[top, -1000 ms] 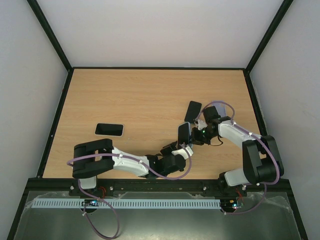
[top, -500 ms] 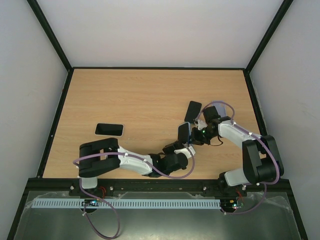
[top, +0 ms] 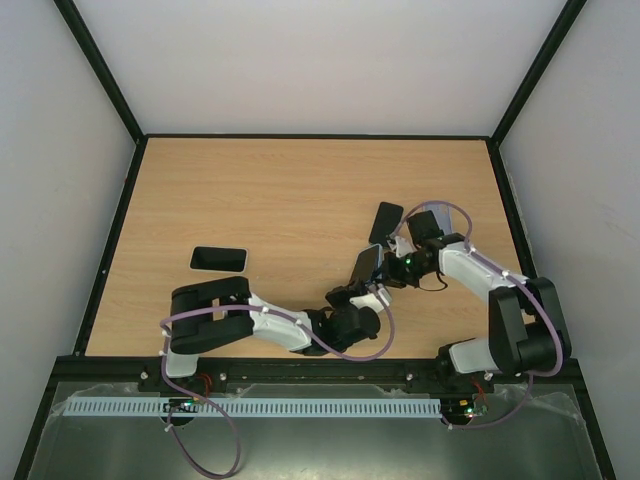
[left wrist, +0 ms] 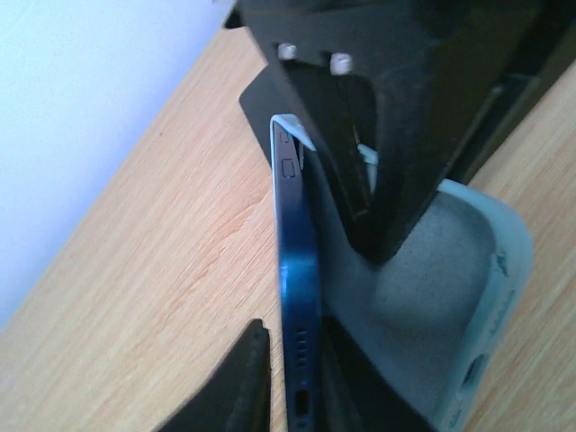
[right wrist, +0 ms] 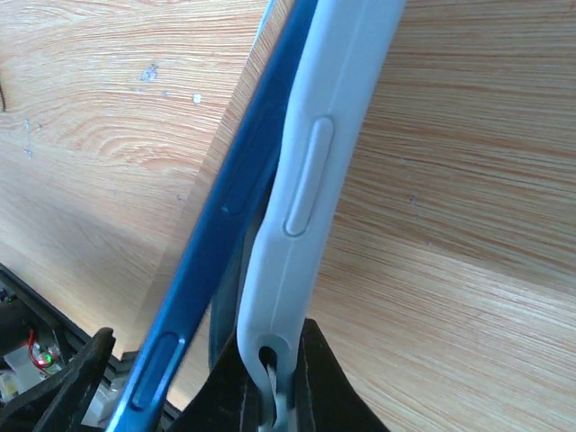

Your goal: Take the phone out of the phone case

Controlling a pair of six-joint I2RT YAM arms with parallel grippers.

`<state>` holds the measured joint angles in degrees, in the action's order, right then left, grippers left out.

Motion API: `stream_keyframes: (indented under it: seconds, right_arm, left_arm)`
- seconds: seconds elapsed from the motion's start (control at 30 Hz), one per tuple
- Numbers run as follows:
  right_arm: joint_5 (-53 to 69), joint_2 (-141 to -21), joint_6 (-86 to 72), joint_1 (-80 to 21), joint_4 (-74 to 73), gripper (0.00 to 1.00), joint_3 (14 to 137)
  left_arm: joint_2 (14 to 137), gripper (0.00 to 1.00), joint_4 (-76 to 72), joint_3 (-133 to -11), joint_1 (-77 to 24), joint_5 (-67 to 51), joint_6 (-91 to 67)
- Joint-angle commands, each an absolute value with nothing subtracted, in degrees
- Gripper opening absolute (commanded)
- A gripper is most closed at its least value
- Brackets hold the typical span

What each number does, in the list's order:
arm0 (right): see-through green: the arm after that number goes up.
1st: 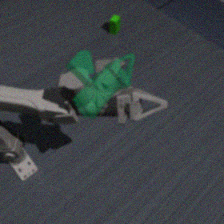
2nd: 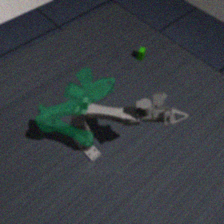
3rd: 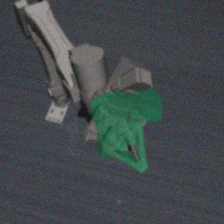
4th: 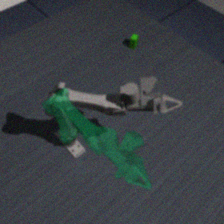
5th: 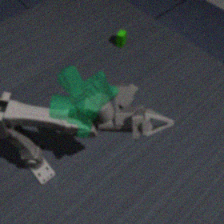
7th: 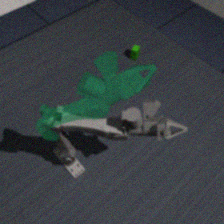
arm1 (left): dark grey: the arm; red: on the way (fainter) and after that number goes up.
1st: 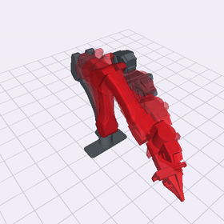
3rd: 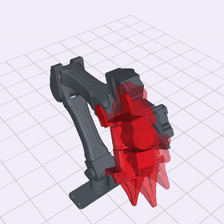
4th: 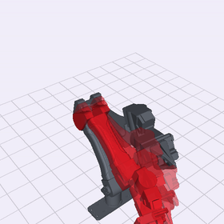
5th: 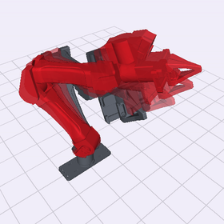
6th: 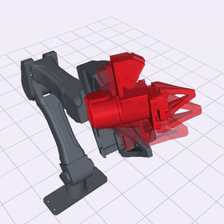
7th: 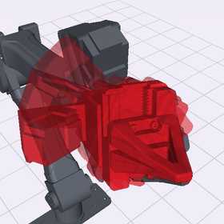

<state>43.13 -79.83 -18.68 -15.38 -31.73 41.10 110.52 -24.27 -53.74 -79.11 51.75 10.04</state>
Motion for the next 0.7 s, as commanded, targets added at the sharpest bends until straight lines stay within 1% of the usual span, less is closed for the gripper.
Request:
stream_keyframes:
  seconds: [0.0, 0.13, 0.23, 0.43, 0.67]
  right_arm:
    - [44.13, -77.23, -19.35, -15.46, -31.50, 0.02, 41.93]
    - [42.22, -76.51, -19.97, -15.42, -31.14, 0.02, 42.14]
    - [38.97, -75.64, -19.94, -15.46, -30.86, 0.02, 42.26]
    - [26.23, -72.60, -18.45, -15.36, -29.80, 0.02, 42.23]
    - [22.70, -69.18, -19.21, -13.47, -29.56, 0.02, 44.86]
  left_arm:
    - [107.10, 0.11, -29.85, -51.05, -79.35, 57.76, 9.95]
    - [104.24, 0.03, -33.12, -49.05, -80.16, 59.16, 10.50]
    - [101.80, 0.03, -32.62, -48.87, -80.59, 59.26, 9.69]
    - [95.09, 0.03, -28.07, -50.09, -82.81, 59.78, 5.63]
    - [87.94, 0.03, -22.51, -49.38, -85.82, 61.43, 2.70]
